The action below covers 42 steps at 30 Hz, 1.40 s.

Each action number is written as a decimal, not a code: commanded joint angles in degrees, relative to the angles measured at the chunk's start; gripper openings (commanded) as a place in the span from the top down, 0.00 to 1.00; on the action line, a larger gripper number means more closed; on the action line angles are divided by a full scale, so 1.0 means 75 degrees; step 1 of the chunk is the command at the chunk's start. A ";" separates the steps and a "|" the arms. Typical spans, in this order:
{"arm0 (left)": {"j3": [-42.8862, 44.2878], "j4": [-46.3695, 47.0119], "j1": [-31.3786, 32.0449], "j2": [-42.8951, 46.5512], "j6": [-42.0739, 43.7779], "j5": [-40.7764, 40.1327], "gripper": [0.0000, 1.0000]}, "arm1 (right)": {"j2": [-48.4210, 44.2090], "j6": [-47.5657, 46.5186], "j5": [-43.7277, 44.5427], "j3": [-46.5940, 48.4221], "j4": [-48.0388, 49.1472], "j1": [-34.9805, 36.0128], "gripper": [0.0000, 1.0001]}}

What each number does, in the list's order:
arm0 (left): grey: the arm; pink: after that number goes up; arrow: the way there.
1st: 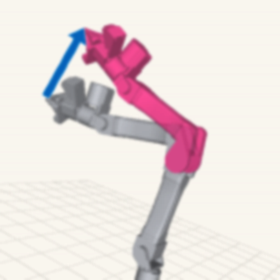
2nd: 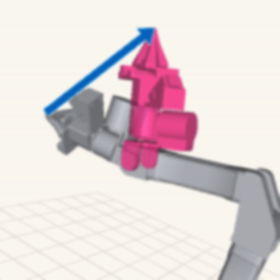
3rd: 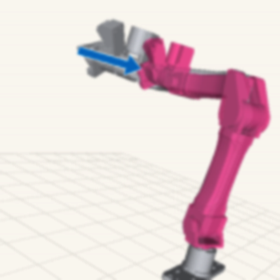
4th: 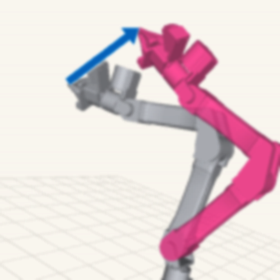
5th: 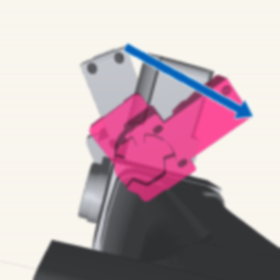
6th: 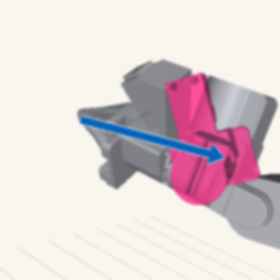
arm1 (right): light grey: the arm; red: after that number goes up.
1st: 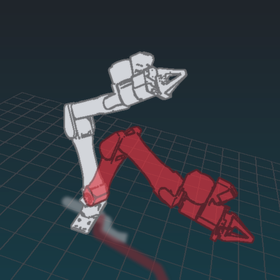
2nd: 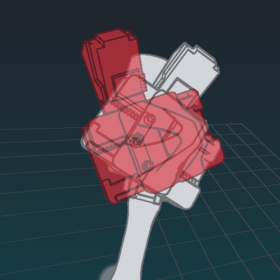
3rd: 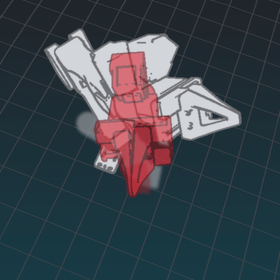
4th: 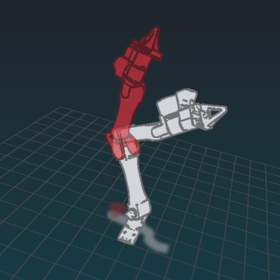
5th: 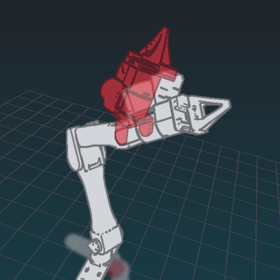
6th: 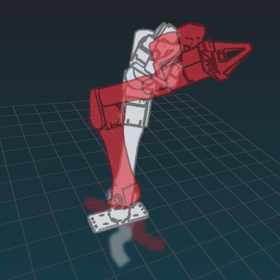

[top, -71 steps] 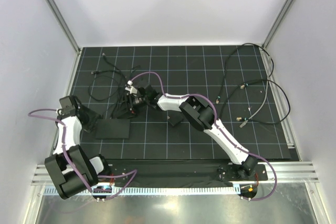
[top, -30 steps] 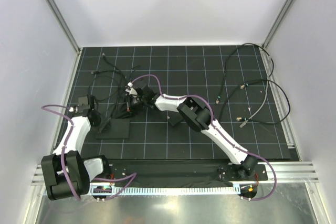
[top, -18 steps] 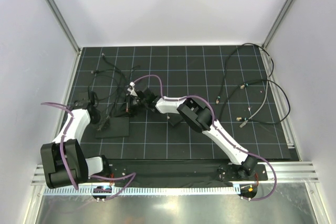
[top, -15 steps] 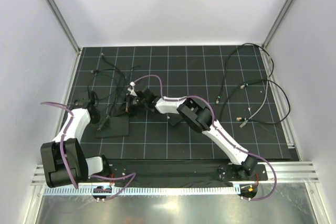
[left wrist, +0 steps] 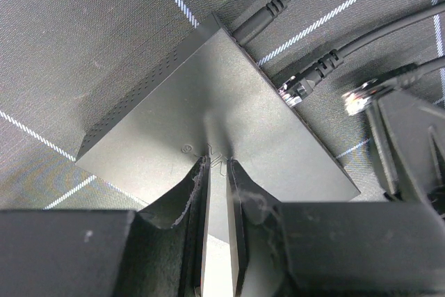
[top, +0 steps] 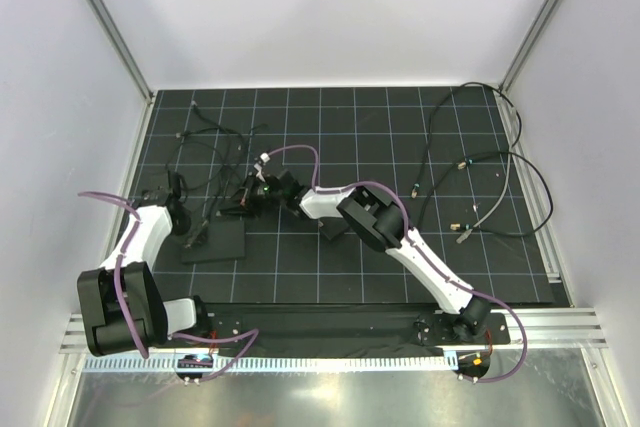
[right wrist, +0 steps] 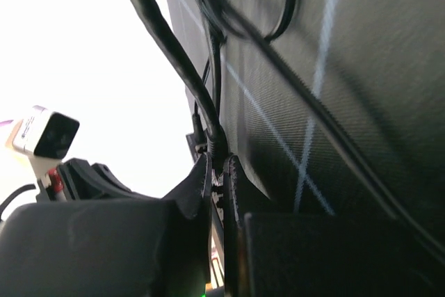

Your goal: Pull the plug from the switch port

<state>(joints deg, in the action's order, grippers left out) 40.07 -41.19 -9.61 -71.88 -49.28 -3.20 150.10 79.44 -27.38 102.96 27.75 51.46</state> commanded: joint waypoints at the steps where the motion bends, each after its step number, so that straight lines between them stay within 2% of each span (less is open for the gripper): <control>1: -0.0210 -0.0344 0.0039 -0.0202 0.0219 -0.0230 0.81 | 0.0225 -0.0290 0.0721 0.0147 -0.1015 -0.0240 0.99; 3: -0.0199 -0.0286 0.0039 -0.0097 0.0277 -0.0136 0.80 | 0.0096 -0.0954 0.0650 0.0276 -0.1458 -0.0275 0.99; 8: -0.0152 -0.0168 0.0039 0.0220 0.0418 0.0052 0.71 | -0.1388 -0.2972 0.0744 0.0008 -0.2842 -0.0276 0.99; 11: -0.0129 -0.0157 0.0050 0.0501 0.0429 0.0134 0.70 | -0.2372 -0.4004 0.0686 -0.0286 -0.3650 -0.0276 0.99; 16: -0.0152 -0.0016 0.0179 0.0958 0.0488 0.0239 0.70 | -0.3360 -0.5585 0.0662 0.0182 -0.5175 -0.0393 0.99; 22: -0.0175 0.0125 0.0378 0.1169 0.0535 0.0321 0.70 | -0.4661 -0.5986 0.0767 0.0265 -0.6218 -0.1364 0.99; 28: -0.0386 0.0406 0.0484 0.1333 0.0523 0.0696 0.70 | -0.5831 -0.6314 0.0791 0.0276 -0.7120 -0.2899 0.99; 32: -0.0468 0.0488 0.0601 0.1567 0.0523 0.0743 0.70 | -0.6453 -0.6291 0.0593 -0.0051 -0.7216 -0.3918 0.99; 38: -0.0503 0.0593 0.0718 0.1779 0.0535 0.0814 0.70 | -0.7215 -0.5835 -0.0144 -0.1701 -0.6492 -0.5430 0.99; 42: -0.0515 0.0629 0.0742 0.1755 0.0558 0.0907 0.70 | -0.7754 -0.5296 -0.0358 -0.3729 -0.5739 -0.6087 0.99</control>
<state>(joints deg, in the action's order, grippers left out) 36.53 -38.44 -4.45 -59.33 -46.02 2.28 94.78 36.64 -26.81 82.15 -18.85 7.60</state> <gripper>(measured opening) 0.300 0.082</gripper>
